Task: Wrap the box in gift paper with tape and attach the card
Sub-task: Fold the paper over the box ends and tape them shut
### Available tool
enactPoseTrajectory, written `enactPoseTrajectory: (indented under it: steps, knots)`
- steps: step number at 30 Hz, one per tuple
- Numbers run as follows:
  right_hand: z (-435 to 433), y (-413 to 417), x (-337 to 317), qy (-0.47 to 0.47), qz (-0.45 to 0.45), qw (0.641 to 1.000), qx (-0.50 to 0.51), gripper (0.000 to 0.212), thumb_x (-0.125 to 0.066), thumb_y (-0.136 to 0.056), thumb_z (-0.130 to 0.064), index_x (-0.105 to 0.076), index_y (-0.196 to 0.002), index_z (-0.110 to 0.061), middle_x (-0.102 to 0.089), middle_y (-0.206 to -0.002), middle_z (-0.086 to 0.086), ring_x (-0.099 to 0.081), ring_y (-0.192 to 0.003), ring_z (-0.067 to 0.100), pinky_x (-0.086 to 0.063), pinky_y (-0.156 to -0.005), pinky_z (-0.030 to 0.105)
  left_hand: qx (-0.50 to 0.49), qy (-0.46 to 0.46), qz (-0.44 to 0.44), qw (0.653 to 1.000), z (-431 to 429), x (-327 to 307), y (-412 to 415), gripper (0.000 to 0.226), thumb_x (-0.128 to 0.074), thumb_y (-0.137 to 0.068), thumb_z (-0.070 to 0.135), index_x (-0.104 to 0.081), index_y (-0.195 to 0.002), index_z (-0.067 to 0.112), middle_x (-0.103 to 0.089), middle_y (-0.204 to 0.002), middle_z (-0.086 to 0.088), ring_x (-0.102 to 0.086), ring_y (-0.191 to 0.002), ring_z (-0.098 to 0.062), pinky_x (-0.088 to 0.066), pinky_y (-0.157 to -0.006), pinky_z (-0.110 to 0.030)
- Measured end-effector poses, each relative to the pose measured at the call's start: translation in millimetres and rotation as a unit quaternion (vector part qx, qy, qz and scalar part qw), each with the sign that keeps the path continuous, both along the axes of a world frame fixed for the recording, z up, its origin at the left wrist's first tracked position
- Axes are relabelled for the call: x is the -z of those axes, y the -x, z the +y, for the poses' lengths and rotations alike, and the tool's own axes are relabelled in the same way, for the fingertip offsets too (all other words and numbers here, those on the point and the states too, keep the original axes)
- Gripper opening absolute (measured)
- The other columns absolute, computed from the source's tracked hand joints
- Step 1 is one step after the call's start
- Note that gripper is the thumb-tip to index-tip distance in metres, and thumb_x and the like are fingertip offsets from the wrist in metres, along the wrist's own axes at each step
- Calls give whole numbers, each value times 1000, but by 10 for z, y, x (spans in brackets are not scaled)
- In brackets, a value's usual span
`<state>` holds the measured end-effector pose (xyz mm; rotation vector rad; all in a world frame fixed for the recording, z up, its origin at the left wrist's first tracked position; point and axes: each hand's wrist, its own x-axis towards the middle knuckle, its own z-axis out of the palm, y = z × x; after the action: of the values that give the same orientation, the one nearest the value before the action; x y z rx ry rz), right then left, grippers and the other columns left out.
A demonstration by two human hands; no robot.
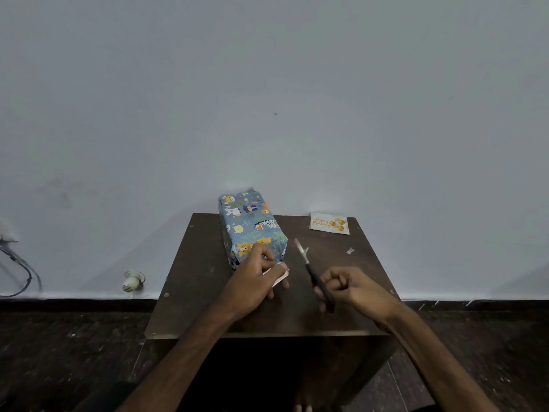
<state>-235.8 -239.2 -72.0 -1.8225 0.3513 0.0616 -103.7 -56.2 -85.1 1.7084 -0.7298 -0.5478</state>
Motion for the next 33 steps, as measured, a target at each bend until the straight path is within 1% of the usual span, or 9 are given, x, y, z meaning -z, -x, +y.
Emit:
enactPoseTrajectory:
  steps: [2,3,6,11,17,22,25,28,33]
  knots:
    - [-107,53,8,66,-6,996,59,15,-72,-88,-8,-62,-91,2,-74,-78,14,-69,-72,23,-53,-71,31,-2,-2,-4,1000,0,19,-16,16,-56,-100,17,-41,-98,16,-74,-80,-11,-58,-62,-17,-49,-60,-35]
    - [-166,75,21,164,4,983,82,13,-74,-87,-12,-64,-86,-4,-75,-78,7,-70,-75,19,-53,-73,28,-3,-2,-5,1000,3,27,-24,16,-56,-100,18,-41,-98,17,-74,-80,-11,-58,-61,-16,-49,-60,-35]
    - [-228,95,86,447,66,887,98,15,-74,-84,-30,-63,-81,-21,-67,-86,-5,-64,-82,17,-52,-72,29,-9,1,-6,1000,-5,42,-44,15,-56,-101,18,-41,-97,17,-74,-80,-11,-57,-61,-19,-49,-60,-36]
    - [-107,-30,112,568,128,811,58,23,-63,-92,-35,-66,-98,-13,-63,-104,7,-65,-93,28,-45,-67,31,-11,-4,-3,1000,-25,50,-54,14,-55,-101,20,-42,-99,17,-74,-81,-10,-58,-64,-19,-50,-61,-37]
    - [-47,-282,283,444,7,880,170,31,-65,-88,-52,-62,-88,-21,-64,-85,-5,-61,-81,16,-49,-69,32,-8,-17,-15,1000,-36,47,-17,16,-55,-101,21,-41,-102,13,-75,-79,-6,-56,-60,-16,-49,-57,-30]
    - [-17,-375,498,447,-65,868,204,24,-67,-89,-39,-59,-75,-22,-58,-75,-8,-53,-70,9,-40,-59,27,-10,-10,-12,1000,-35,51,-18,15,-55,-101,20,-41,-100,14,-75,-80,-8,-57,-63,-22,-49,-59,-35]
    - [-26,-353,553,240,-128,912,307,21,-71,-90,-26,-65,-71,-18,-66,-65,-2,-61,-59,10,-47,-58,25,-11,-13,-15,1000,-44,40,-19,14,-55,-101,20,-41,-100,15,-75,-80,-8,-57,-61,-18,-49,-58,-32]
    - [-122,-331,473,42,-135,924,356,13,-68,-93,-14,-73,-82,-11,-69,-69,11,-61,-49,14,-51,-52,28,-10,-8,-17,1000,-49,42,-18,15,-55,-101,19,-41,-99,14,-75,-79,-8,-55,-58,-17,-49,-58,-34]
    - [-706,-324,284,258,-134,889,355,13,-68,-90,-7,-77,-96,-13,-73,-80,-4,-67,-70,11,-52,-74,24,-10,-6,-25,1000,-39,30,3,16,-55,-101,18,-40,-99,14,-75,-79,-9,-54,-51,-10,-47,-54,-26]
